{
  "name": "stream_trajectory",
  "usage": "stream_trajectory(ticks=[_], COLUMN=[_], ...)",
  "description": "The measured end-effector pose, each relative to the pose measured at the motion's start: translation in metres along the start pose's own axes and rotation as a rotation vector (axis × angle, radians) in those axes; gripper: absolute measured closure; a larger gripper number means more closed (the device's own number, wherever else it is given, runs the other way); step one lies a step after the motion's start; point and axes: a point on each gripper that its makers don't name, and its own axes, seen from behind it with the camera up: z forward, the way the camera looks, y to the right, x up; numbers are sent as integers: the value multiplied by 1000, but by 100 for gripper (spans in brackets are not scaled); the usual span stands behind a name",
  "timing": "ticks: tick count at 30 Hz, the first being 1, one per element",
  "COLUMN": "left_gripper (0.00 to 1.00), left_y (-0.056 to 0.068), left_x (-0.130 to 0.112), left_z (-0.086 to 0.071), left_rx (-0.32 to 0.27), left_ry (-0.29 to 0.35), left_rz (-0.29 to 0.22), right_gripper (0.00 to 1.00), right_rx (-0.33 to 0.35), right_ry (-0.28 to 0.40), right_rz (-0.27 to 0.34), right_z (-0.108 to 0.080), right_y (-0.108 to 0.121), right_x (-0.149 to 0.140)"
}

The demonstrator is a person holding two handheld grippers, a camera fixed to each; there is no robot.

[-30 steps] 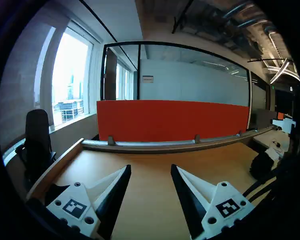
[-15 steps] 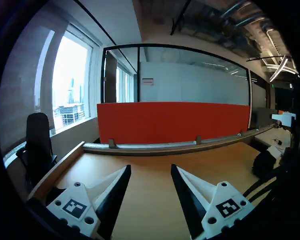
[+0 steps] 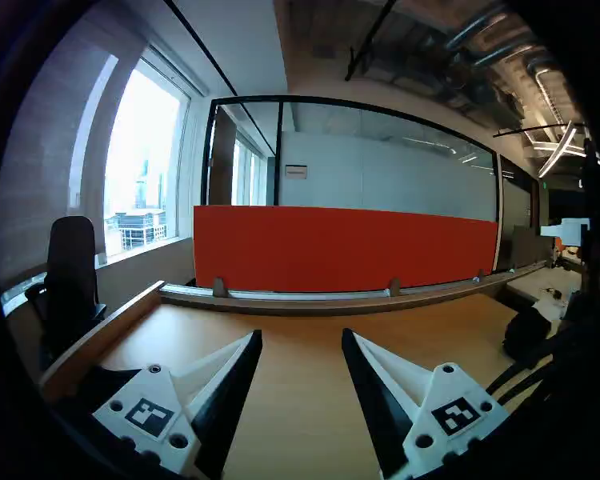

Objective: Fold towel

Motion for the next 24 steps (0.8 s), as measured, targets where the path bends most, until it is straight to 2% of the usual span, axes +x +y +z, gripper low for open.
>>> stream_trajectory(ticks=[11, 24], left_gripper=[27, 28], left_y=[-5, -20], left_x=[-27, -57], left_z=[4, -1], left_rx=[13, 51], left_ry=[48, 103], left_rz=[54, 97], right_gripper=[3, 3], right_rx=[24, 30], right_ry=[6, 19], right_rz=[0, 5], right_z=[0, 4], right_y=[-16, -24], right_x=[-15, -36])
